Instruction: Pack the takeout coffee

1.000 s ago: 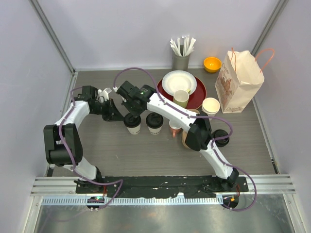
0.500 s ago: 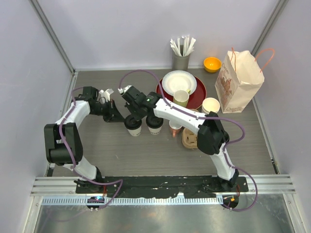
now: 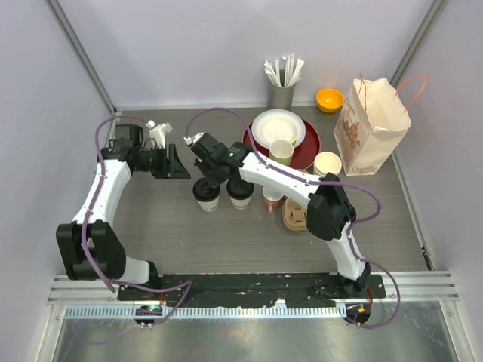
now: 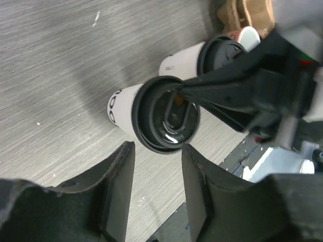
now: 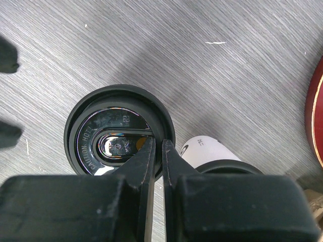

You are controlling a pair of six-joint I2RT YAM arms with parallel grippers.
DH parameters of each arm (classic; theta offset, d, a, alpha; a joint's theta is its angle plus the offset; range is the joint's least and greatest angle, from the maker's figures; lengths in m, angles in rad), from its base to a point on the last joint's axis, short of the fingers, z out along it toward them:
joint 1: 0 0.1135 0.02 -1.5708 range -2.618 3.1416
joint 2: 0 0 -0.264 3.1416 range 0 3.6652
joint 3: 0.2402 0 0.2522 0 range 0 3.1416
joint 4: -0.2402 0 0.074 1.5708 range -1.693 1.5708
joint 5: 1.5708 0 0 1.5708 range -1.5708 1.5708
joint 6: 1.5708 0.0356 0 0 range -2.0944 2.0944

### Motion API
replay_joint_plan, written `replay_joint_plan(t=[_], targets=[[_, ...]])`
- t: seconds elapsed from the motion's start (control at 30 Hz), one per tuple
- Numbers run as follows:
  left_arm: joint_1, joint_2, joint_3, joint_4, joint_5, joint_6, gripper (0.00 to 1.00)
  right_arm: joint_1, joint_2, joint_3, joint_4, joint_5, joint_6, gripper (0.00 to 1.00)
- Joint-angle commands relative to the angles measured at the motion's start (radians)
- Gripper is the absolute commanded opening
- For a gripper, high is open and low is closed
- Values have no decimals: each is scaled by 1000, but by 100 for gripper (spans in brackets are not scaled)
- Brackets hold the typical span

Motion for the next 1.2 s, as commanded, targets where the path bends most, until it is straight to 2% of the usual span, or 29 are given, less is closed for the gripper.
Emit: replay_joint_plan(t=[0.0,0.07,0.1,0.2,0.23,0.3,0.33,0.4,0.53,0.6,0.63,0.67,0.73,0.93,1.03,1.17], targets=[[-4,-92,21,-59,134,328,51,0,1,55,-37,-16,18,1],[-2,-123,-14,-108,224,471,54,-3,4,56,-40,-20,29,1],[-2,-152,-28,-127,250,627,54,-6,4,54,-40,-25,33,1],[-4,-183,-88,-197,342,845,53,-11,6,48,-34,-45,47,1],[-4,-207,-131,-211,359,996,52,-12,8,48,-31,-51,59,1],[-2,-227,-206,-263,400,1163,51,-17,12,60,-27,-62,75,1],[-4,-246,-232,-282,413,1349,50,-20,15,65,-27,-63,81,1],[-4,-262,-300,-284,445,1467,50,-21,15,74,-27,-62,104,1],[-4,-301,-373,-91,435,1409,45,-25,8,65,-26,-60,128,1],[-4,-321,-404,15,409,1278,42,-25,-3,53,-6,-60,135,1],[-4,-325,-413,148,364,1184,41,-25,-8,43,0,-59,138,1],[-5,-333,-418,230,323,1004,38,-22,-15,40,5,-54,139,1],[-10,-342,-417,308,223,886,37,-23,-20,37,5,-36,142,1],[-30,-379,-420,221,136,915,39,-21,-15,36,2,-25,139,1],[-88,-417,-423,201,59,929,40,-20,-11,33,-1,-19,139,1],[-104,-470,-443,178,43,1007,47,-22,-9,36,6,-11,142,1]])
